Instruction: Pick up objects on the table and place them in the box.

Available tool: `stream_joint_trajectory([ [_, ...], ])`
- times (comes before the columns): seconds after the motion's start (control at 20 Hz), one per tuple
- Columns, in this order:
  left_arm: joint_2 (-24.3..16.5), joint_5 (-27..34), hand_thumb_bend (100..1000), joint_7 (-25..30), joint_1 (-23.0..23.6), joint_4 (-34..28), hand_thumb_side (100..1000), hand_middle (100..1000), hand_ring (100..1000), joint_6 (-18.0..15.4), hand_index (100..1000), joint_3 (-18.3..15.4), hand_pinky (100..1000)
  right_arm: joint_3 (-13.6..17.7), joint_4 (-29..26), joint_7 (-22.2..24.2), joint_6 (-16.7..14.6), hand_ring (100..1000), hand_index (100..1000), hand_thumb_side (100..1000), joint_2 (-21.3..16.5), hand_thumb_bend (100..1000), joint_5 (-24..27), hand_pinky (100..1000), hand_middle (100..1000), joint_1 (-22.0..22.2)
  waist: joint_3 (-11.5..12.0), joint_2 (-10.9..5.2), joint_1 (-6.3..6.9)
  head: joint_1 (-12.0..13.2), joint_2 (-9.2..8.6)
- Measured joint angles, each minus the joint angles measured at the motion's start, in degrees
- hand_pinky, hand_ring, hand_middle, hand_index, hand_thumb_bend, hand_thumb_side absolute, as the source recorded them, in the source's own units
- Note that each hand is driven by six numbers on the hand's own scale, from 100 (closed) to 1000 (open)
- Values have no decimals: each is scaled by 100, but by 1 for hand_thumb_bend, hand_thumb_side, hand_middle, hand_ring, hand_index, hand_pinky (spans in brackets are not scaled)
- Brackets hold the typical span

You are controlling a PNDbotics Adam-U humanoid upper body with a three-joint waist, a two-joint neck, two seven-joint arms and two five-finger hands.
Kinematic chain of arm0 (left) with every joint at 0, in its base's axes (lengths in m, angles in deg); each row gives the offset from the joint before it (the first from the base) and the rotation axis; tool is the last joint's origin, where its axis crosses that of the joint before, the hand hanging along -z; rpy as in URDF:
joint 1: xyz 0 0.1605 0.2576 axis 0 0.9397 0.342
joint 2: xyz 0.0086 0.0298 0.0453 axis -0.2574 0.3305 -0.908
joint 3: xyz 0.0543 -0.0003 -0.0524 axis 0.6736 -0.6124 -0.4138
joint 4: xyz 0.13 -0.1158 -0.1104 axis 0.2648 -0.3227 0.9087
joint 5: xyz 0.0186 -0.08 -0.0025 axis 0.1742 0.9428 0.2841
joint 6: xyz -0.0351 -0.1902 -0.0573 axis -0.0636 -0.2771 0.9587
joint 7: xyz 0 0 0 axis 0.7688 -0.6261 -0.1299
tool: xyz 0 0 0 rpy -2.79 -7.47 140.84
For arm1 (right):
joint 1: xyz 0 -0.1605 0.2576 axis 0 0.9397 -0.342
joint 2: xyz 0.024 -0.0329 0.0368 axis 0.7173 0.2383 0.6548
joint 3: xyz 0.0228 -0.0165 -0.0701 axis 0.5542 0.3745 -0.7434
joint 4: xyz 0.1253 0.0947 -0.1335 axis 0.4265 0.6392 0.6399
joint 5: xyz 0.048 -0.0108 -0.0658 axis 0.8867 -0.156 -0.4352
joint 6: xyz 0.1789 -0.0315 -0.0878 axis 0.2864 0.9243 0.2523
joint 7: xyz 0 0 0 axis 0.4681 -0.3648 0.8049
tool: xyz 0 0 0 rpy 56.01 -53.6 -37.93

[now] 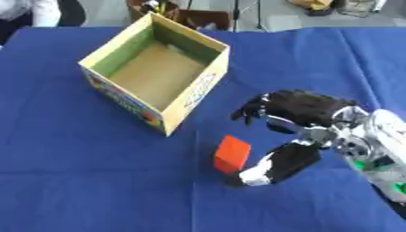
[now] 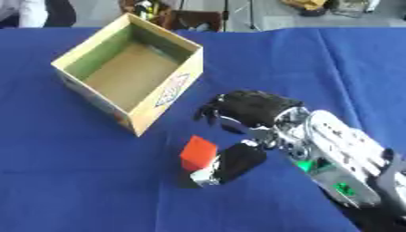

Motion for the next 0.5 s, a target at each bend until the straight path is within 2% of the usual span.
stream_joint_trajectory([
  [0.15,0,0,119,7,-1,0,1000,618,691,1,728,1,383,-6,162,-104,-15,856,890,818,71,680,-160,821,671,14,4,0,-26,-2,0],
  [0.5,0,0,119,28,-2,0,1000,619,693,-19,728,2,383,-110,624,-371,-151,854,850,827,241,597,-589,817,608,25,26,3,-48,-25,-2],
])
